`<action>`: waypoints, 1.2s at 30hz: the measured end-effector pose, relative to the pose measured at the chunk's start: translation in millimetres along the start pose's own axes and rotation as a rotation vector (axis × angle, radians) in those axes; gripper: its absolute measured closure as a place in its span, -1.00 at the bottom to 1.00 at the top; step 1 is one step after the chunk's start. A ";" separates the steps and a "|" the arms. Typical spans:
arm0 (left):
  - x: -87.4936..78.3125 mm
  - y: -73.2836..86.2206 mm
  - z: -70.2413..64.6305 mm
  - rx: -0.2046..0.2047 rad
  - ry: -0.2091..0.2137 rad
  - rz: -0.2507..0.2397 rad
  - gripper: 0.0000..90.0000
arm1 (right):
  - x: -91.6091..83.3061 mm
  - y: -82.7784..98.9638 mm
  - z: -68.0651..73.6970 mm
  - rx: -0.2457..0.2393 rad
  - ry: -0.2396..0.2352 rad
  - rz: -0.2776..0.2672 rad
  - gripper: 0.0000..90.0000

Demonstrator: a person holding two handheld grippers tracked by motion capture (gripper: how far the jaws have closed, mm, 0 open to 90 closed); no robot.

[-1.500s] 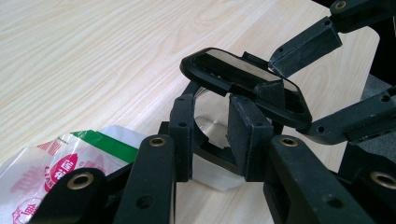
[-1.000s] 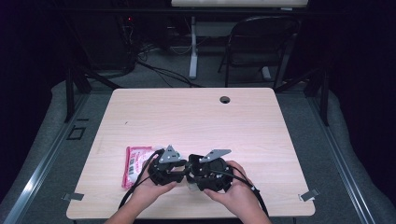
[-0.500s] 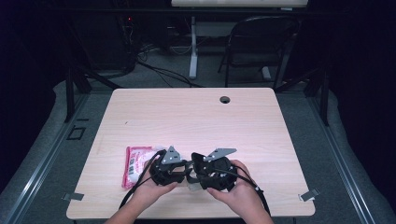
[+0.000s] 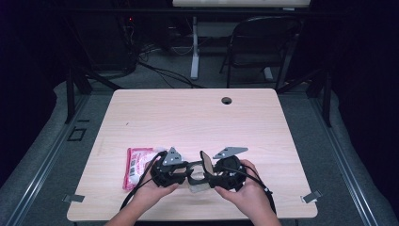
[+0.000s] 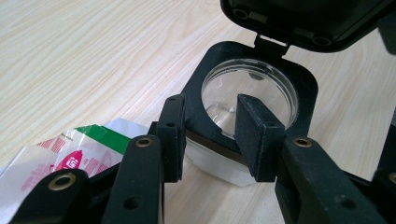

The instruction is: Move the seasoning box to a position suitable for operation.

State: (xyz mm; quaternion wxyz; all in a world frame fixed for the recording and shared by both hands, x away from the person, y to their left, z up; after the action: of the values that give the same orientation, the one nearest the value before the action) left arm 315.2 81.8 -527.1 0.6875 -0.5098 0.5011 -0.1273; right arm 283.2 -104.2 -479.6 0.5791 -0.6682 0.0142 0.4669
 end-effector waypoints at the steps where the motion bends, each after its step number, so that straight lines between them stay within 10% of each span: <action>1: 0.0 0.0 0.0 0.000 0.000 0.000 0.42 | -0.8 -0.1 -0.9 0.005 -0.001 0.001 0.12; 36: -0.2 1.0 1.3 -0.015 0.006 -0.007 0.42 | -10.1 3.4 -17.5 0.073 -0.003 0.040 0.34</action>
State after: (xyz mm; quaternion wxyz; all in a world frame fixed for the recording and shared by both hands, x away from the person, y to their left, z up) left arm 315.8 83.1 -527.9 0.6818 -0.5165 0.5022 -0.1273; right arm 286.2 -124.4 -477.6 0.5937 -0.6455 0.0439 0.4784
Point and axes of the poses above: each handheld gripper's, and its own axes: x roughly forward along the jaws, y roughly out of its underside, z roughly to its left, the point moved 3 cm from there along x, roughly forward along the jaws, and after that the axes turned 9 degrees about -z, right-handed, at the moved point
